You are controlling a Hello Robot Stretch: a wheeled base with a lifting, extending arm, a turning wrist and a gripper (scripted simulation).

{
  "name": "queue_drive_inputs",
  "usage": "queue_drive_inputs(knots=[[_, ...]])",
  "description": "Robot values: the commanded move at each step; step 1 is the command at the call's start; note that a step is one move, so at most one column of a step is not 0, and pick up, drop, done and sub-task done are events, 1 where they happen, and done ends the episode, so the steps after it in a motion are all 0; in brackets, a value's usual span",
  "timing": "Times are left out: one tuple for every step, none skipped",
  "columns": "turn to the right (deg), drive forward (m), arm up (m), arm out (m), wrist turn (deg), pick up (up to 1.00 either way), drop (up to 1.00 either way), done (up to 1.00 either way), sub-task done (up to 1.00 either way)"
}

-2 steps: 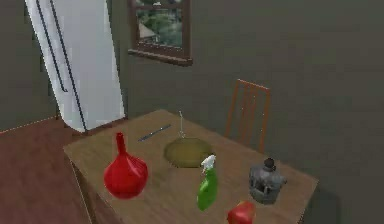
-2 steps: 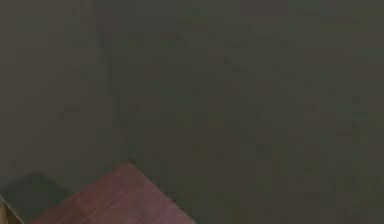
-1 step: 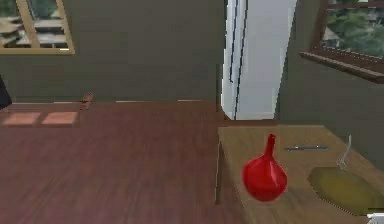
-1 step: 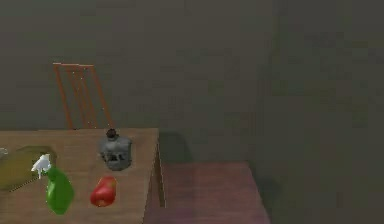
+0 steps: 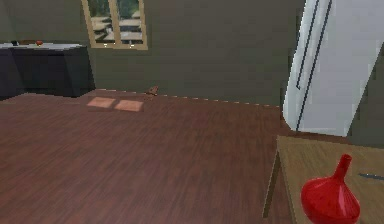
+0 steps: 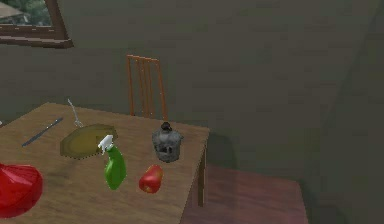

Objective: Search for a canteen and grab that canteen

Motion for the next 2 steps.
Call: queue_drive_inputs(knots=[[0.0,0.00,0.50,0.00,0.0,0.00,0.00,0.00,0.00],[0.0,0.00,0.38,0.00,0.0,0.00,0.00,0.00,0.00]])
